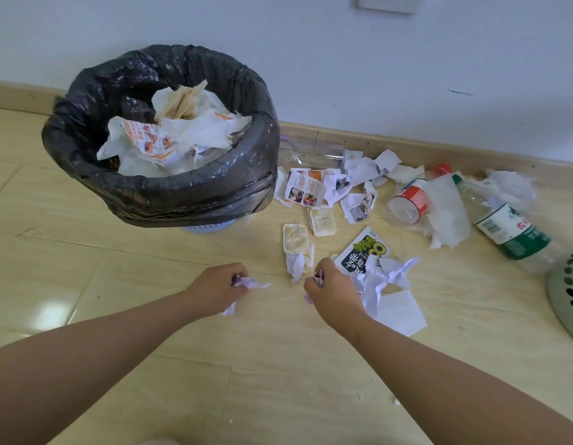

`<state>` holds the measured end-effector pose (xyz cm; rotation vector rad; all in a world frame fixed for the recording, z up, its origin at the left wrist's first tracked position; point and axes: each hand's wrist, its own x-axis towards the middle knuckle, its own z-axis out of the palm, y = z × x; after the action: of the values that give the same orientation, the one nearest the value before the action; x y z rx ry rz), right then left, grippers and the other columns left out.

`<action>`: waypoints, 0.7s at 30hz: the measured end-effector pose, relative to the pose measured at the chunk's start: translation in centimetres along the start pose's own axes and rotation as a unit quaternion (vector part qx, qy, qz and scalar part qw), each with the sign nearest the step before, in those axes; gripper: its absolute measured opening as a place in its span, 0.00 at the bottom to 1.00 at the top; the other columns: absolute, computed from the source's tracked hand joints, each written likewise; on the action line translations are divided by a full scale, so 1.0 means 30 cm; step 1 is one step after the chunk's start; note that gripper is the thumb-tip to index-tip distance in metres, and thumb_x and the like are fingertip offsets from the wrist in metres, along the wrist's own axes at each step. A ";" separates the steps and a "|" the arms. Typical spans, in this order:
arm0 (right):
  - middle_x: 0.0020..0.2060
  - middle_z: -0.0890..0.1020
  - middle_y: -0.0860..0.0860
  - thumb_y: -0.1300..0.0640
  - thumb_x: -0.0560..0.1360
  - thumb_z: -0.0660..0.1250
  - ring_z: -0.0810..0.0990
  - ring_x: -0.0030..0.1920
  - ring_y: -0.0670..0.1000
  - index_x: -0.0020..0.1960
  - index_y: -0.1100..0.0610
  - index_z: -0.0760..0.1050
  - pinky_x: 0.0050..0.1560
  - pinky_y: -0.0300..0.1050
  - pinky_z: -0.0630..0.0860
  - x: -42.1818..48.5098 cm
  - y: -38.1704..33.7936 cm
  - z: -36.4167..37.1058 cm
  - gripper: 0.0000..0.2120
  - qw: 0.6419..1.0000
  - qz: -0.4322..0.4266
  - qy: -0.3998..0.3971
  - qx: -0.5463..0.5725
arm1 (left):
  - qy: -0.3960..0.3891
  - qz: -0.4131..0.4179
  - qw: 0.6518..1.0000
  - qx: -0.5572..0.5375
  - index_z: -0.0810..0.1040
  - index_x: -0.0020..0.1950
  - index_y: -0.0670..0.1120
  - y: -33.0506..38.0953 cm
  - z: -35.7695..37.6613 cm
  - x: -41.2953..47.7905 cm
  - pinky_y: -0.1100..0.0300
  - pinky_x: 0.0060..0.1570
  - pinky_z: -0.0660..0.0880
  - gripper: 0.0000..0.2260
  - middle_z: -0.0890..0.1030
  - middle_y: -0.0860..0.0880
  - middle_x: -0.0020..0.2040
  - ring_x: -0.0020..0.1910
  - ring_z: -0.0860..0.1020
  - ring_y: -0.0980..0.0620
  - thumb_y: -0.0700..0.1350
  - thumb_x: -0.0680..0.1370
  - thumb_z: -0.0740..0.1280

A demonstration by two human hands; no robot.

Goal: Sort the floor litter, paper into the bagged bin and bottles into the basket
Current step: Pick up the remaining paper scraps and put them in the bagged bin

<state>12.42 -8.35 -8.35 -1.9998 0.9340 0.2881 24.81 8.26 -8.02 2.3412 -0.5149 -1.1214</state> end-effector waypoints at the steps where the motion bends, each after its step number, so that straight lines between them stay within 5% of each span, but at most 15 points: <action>1: 0.35 0.79 0.53 0.57 0.75 0.57 0.75 0.35 0.51 0.40 0.53 0.62 0.35 0.43 0.66 0.001 -0.014 -0.009 0.06 1.000 -0.001 0.000 0.024 | 0.005 0.003 1.000 -0.026 0.72 0.39 0.46 0.023 -0.001 -0.002 0.62 0.31 0.69 0.05 0.76 0.47 0.28 0.27 0.74 0.48 0.41 0.75 0.63; 6: 0.41 0.82 0.60 0.58 0.75 0.58 0.76 0.36 0.55 0.40 0.51 0.62 0.35 0.48 0.71 0.003 -0.119 -0.067 0.07 0.994 -0.025 0.036 0.096 | 0.031 0.012 0.994 -0.108 0.74 0.39 0.45 0.165 -0.030 -0.025 0.60 0.30 0.72 0.04 0.76 0.45 0.36 0.30 0.73 0.48 0.41 0.75 0.65; 13: 0.30 0.79 0.49 0.61 0.75 0.59 0.74 0.30 0.51 0.42 0.50 0.67 0.34 0.43 0.72 -0.007 -0.415 -0.259 0.07 0.945 -0.083 0.108 0.296 | 0.121 0.114 0.970 -0.179 0.73 0.38 0.48 0.478 -0.266 -0.138 0.65 0.27 0.71 0.08 0.76 0.49 0.33 0.29 0.73 0.52 0.41 0.76 0.66; 19: 0.31 0.76 0.51 0.61 0.77 0.58 0.71 0.26 0.48 0.40 0.55 0.68 0.30 0.41 0.73 0.005 -0.662 -0.328 0.07 0.879 -0.055 0.090 0.466 | 0.232 0.007 0.903 -0.361 0.71 0.40 0.44 0.564 -0.521 -0.159 0.64 0.26 0.67 0.08 0.76 0.47 0.26 0.25 0.73 0.54 0.43 0.77 0.64; 21: 0.33 0.75 0.54 0.60 0.77 0.59 0.71 0.28 0.48 0.41 0.56 0.69 0.30 0.40 0.72 0.026 -0.735 -0.311 0.06 0.864 -0.013 0.027 0.502 | 0.251 -0.055 0.852 -0.456 0.73 0.47 0.44 0.547 -0.582 -0.148 0.65 0.24 0.67 0.03 0.78 0.46 0.36 0.28 0.70 0.56 0.43 0.78 0.64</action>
<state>27.25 -9.02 10.44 -1.0435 0.8329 -0.2512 34.11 1.95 13.60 1.6809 0.3107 -0.5380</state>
